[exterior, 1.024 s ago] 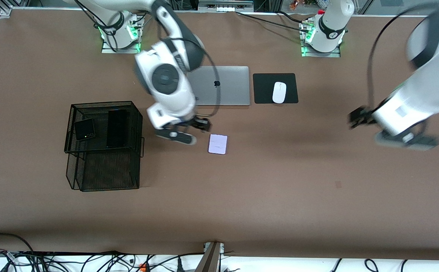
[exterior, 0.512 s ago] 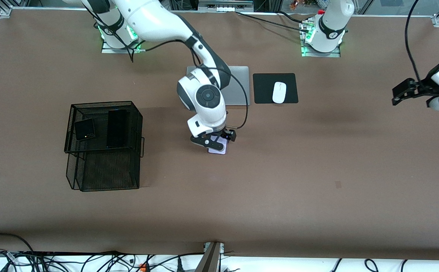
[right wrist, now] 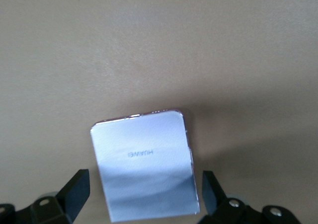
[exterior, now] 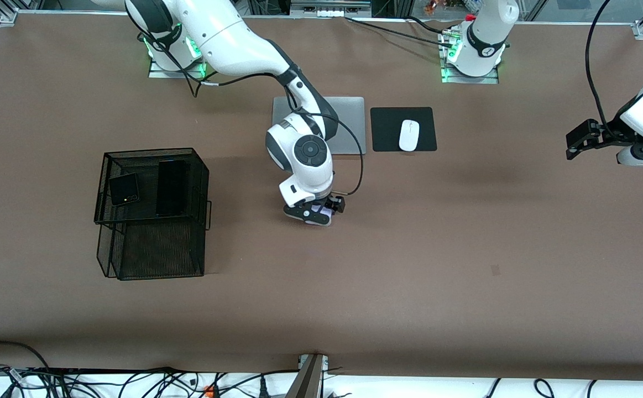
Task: Place phones with both arms
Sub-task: 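Carry the white phone with the right gripper to the mesh organizer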
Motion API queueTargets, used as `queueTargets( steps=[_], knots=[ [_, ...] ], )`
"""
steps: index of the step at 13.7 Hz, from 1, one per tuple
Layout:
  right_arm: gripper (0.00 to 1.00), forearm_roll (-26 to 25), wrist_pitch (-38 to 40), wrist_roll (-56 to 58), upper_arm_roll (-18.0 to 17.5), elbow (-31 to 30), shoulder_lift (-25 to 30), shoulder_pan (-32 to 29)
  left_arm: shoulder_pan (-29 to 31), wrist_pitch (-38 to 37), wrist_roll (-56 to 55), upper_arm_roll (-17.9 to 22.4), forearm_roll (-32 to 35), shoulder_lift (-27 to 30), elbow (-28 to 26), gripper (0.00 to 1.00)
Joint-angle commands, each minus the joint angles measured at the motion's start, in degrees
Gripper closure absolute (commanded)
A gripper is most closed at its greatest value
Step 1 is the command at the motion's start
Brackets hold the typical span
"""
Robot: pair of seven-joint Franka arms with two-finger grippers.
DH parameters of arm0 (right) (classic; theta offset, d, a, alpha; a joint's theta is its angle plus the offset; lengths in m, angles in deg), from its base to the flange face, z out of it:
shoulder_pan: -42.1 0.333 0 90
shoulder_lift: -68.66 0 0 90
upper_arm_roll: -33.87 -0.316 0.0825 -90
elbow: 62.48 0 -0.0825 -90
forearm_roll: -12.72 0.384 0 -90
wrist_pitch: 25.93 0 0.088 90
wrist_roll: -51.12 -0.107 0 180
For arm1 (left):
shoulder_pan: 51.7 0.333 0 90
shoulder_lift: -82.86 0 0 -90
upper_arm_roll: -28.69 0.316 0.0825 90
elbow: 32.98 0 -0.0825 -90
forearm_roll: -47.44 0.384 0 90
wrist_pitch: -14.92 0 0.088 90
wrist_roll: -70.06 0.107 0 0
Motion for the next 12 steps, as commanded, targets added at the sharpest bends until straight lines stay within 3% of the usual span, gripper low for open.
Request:
queueTargets(
  steps=[1,3,4,5,6,7,8,12],
  knots=[
    [0.0,-1.58,-0.51,-1.08,0.18,1.97,-1.83,0.37,-0.2,0.2,0.25,0.48,-1.14,-0.76,0.99,0.0],
    [0.0,-1.58,-1.83,-1.08,0.18,1.97,-2.27,0.37,-0.2,0.2,0.16,0.48,-1.14,-0.85,1.08,0.0],
    [0.16,-1.58,-1.92,-0.82,0.18,1.97,-2.54,0.37,-0.2,0.2,0.16,0.39,-1.06,-0.85,1.08,0.0],
    [0.51,-1.66,-1.83,-0.38,0.26,1.97,-2.45,0.37,-0.2,0.12,0.16,0.39,-1.06,-1.02,1.6,0.0],
    [0.75,-1.66,-1.31,-0.12,0.35,2.06,-2.1,0.37,-0.2,0.11,0.16,0.39,-1.06,-1.2,1.69,0.0],
    [0.85,-1.75,-0.52,0.15,0.53,2.06,-1.49,0.37,-0.2,0.11,0.16,0.39,-1.06,-1.2,1.69,0.0],
    [0.9,-1.75,2.18,0.23,0.7,2.5,-1.22,0.37,-0.2,0.11,0.16,0.39,-1.14,-1.2,1.69,0.0],
    [0.91,-1.4,21.41,2.6,0.97,12.06,3.42,-1.12,-0.11,-0.06,0.16,0.48,-1.14,-1.2,1.78,0.0]
  ],
)
